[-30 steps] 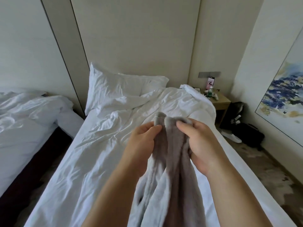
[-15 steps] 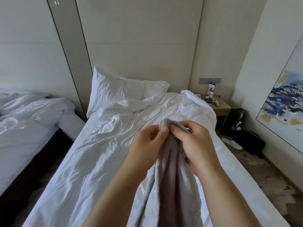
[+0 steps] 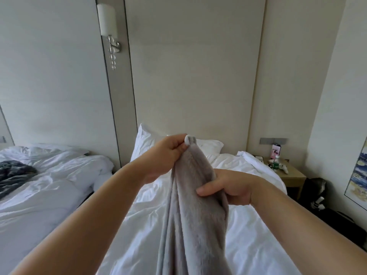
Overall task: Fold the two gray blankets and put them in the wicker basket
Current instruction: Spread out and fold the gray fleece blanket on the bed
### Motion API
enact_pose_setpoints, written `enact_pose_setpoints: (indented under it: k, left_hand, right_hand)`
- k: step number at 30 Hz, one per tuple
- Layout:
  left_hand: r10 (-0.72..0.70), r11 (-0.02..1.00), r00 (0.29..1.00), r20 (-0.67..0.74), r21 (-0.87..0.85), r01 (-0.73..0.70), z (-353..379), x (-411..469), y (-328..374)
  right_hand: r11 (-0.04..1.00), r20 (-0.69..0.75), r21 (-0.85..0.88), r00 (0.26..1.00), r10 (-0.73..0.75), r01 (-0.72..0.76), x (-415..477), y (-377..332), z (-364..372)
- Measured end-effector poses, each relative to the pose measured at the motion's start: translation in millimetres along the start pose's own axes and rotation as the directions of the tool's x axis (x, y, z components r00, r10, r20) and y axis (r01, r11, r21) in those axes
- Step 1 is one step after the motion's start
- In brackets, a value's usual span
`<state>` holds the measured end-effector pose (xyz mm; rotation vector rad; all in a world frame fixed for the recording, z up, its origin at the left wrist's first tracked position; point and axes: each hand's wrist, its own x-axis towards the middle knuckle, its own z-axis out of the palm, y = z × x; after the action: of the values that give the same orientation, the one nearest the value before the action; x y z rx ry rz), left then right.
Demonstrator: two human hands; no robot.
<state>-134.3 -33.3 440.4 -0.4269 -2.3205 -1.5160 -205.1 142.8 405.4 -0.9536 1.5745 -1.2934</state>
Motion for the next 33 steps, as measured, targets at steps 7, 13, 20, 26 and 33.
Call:
enact_pose_setpoints:
  k: [7,13,20,26,33]
  left_hand:
    - [-0.156,0.981,0.947,-0.281,-0.152,0.116,-9.9,5.8,-19.0]
    - [-0.264,0.952,0.809,-0.525,-0.274,0.133,-56.0,12.6,-5.7]
    - [-0.137,0.986,0.602,-0.787,-0.168,0.004,-135.3,44.7,70.1]
    - [-0.069,0.976,0.537,-0.841,0.054,0.21,-175.7,20.0,63.9]
    - [-0.151,0.958,0.489,-0.859,-0.006,0.287,-191.4,-14.0,38.9]
  right_hand:
    - [0.97,0.038,-0.134,0.977,0.211,-0.204,22.8,-1.6,-3.5]
    - [0.876,0.046,-0.213,0.891,0.452,-0.433,9.4,41.2,-14.0]
    - [0.775,-0.414,-0.368,0.837,0.357,-0.513,-4.8,21.1,-36.2]
    - [0.672,-0.768,-0.526,0.631,-0.111,-0.521,-36.6,-32.0,-79.6]
    - [0.612,-0.829,-0.551,0.46,-0.318,-0.567,-81.2,-76.9,-100.1]
